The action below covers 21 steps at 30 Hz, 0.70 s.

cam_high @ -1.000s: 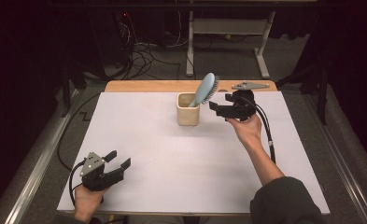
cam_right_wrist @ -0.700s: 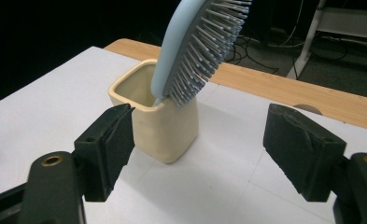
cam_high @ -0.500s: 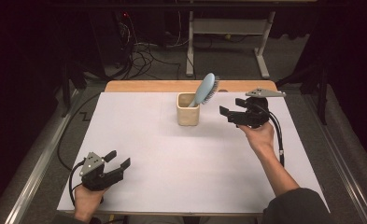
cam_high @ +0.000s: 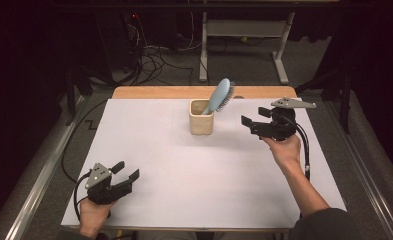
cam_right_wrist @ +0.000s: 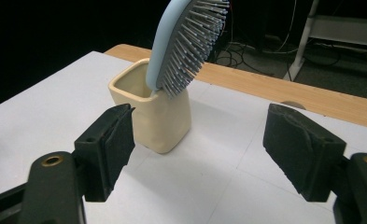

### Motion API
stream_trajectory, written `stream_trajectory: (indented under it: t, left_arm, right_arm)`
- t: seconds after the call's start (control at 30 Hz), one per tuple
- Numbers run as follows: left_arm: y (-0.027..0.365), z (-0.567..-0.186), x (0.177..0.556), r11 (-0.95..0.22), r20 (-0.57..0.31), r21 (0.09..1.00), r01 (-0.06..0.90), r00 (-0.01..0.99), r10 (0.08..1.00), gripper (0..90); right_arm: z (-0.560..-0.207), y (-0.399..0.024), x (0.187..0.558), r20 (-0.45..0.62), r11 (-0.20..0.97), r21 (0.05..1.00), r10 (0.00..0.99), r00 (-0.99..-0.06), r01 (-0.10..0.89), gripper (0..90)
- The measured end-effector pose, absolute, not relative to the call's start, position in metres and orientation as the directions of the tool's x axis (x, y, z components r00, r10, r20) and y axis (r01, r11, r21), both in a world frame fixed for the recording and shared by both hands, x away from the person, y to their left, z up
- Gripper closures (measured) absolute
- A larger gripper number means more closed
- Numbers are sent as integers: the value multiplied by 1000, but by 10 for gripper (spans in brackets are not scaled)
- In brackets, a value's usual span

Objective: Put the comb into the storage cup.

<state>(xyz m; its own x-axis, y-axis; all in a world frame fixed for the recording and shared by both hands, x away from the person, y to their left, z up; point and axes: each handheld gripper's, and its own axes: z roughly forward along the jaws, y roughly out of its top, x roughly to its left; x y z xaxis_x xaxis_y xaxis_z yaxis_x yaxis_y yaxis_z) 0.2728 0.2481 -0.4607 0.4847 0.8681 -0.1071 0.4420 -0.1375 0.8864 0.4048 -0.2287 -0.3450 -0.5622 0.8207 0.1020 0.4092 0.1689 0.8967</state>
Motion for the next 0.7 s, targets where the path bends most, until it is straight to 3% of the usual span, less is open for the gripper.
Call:
stream_trajectory:
  t: [0.7]
  left_arm:
    - [249,-461,273,-133,-110,887,443,481,870,356]
  right_arm:
    - [-348,-245,392,114,143,904,827,-550,403,253]
